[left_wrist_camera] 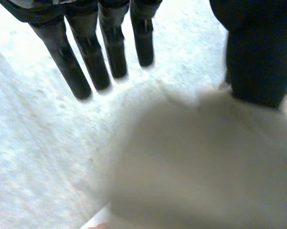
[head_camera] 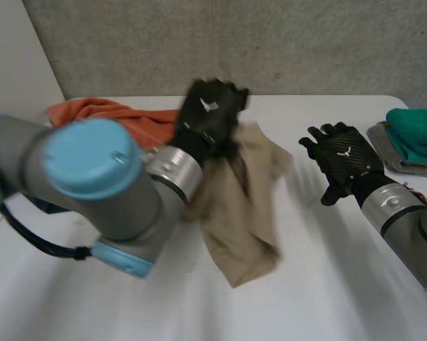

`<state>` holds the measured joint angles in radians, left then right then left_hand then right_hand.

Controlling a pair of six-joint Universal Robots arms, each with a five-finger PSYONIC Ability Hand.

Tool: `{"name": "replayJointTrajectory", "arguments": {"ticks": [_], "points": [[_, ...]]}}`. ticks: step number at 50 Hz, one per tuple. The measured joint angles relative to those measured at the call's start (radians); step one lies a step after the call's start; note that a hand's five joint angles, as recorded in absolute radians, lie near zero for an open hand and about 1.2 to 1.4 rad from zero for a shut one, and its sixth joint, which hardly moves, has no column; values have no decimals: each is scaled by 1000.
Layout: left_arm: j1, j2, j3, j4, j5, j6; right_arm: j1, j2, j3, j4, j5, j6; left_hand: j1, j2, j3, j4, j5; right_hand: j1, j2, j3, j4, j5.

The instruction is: Fold the laundry.

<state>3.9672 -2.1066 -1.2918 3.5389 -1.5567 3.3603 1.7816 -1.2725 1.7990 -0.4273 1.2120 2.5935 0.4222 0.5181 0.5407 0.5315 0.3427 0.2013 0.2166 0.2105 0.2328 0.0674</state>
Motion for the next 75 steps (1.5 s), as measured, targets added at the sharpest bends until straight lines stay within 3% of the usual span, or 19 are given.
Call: {"name": "replayJointTrajectory", "arguments": {"ticks": [4, 5, 8, 17, 24, 34, 40, 50, 58, 62, 66, 67, 69, 70, 75], "points": [[-13, -44, 6, 0, 2, -17, -5, 1, -5, 0, 10, 2, 0, 0, 0, 0, 0, 0, 0, 0, 0, 0], [-14, -50, 0, 0, 2, -19, -9, 2, -9, 1, 15, 5, -78, -160, -177, -180, -176, 1, 0, 0, 0, 0], [-7, -40, -22, -2, 1, -18, -16, 3, -16, 2, 20, 9, -154, -254, -276, -272, -265, 0, 0, 0, 0, 0], [124, 116, -141, -14, -1, -9, -31, 3, -55, 64, 15, 22, -161, -264, -285, -281, -275, 0, 0, 0, 0, 0], [227, 178, -184, -71, 4, 15, -19, -15, -112, 314, -52, 34, -161, -264, -285, -281, -274, 0, 0, 0, 0, 0], [280, 171, -221, -176, 10, 69, 48, -29, -182, 461, -71, 156, -161, -264, -285, -281, -274, 0, 0, 0, 0, 0], [299, 174, -248, -192, 11, 89, 129, -21, -210, 444, -38, 202, -161, -264, -285, -281, -274, 0, 0, 0, 0, 0], [324, 170, -280, -189, 9, 143, 325, 20, -289, 352, 101, 192, -161, -264, -285, -280, -273, 1, 0, 0, 0, 0], [374, 183, -302, -185, 15, 153, 436, 180, -452, 367, 133, 161, -161, -264, -285, -280, -273, 0, 0, 0, 0, 0], [390, 201, -323, -182, 22, 150, 469, 332, -598, 413, 178, 108, -161, -264, -285, -281, -274, 10, 9, 11, 8, 8], [392, 210, -333, -178, 31, 150, 472, 383, -653, 427, 219, 76, -161, -264, -285, -281, -274, 113, 144, 135, 116, 105], [392, 212, -335, -176, 37, 149, 471, 392, -667, 428, 240, 62, -161, -264, -285, -281, -274, 550, 592, 585, 543, 493], [393, 214, -334, -174, 45, 149, 468, 385, -673, 427, 256, 53, -161, -264, -285, -281, -274, 752, 873, 863, 831, 770], [395, 214, -332, -172, 51, 148, 465, 367, -672, 423, 264, 50, -161, -264, -285, -281, -274, 781, 946, 940, 917, 866], [402, 209, -311, -159, 70, 146, 433, 232, -633, 412, 266, 53, -161, -264, -285, -281, -275, 781, 962, 965, 941, 896]]}}
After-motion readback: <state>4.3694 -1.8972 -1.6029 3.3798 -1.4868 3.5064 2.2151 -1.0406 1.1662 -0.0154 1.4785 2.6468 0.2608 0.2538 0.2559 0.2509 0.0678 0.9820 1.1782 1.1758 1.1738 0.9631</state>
